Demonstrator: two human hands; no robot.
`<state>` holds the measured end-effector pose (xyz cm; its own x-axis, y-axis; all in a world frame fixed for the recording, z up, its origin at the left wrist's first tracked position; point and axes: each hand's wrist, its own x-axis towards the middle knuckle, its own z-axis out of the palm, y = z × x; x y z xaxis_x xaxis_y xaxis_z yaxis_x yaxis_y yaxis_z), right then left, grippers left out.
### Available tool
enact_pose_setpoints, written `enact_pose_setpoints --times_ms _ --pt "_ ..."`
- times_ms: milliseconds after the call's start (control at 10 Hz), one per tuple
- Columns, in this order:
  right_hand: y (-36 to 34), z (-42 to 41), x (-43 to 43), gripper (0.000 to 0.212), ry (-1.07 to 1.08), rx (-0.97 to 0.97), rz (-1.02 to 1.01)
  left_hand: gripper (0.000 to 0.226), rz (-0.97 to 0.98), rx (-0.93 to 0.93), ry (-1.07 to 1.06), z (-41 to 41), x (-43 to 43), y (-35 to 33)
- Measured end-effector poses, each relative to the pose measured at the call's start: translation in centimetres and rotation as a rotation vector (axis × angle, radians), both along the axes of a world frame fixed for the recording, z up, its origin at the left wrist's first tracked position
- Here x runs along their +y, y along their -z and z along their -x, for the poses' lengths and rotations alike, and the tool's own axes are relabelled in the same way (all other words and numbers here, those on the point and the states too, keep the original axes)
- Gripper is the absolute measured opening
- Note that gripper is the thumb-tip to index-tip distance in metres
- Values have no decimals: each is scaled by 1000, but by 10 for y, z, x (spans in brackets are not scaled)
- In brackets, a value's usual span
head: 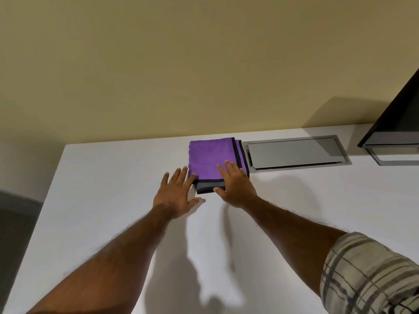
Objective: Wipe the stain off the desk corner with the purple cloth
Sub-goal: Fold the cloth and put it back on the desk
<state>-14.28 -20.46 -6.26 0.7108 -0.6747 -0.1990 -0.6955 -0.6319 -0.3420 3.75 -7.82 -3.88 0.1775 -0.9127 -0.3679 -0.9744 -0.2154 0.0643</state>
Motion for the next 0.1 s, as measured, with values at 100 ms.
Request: enact_pose_setpoints --times_ms 100 --pt "-16 1 19 78 10 -20 23 105 32 -57 0 -5 27 -18"
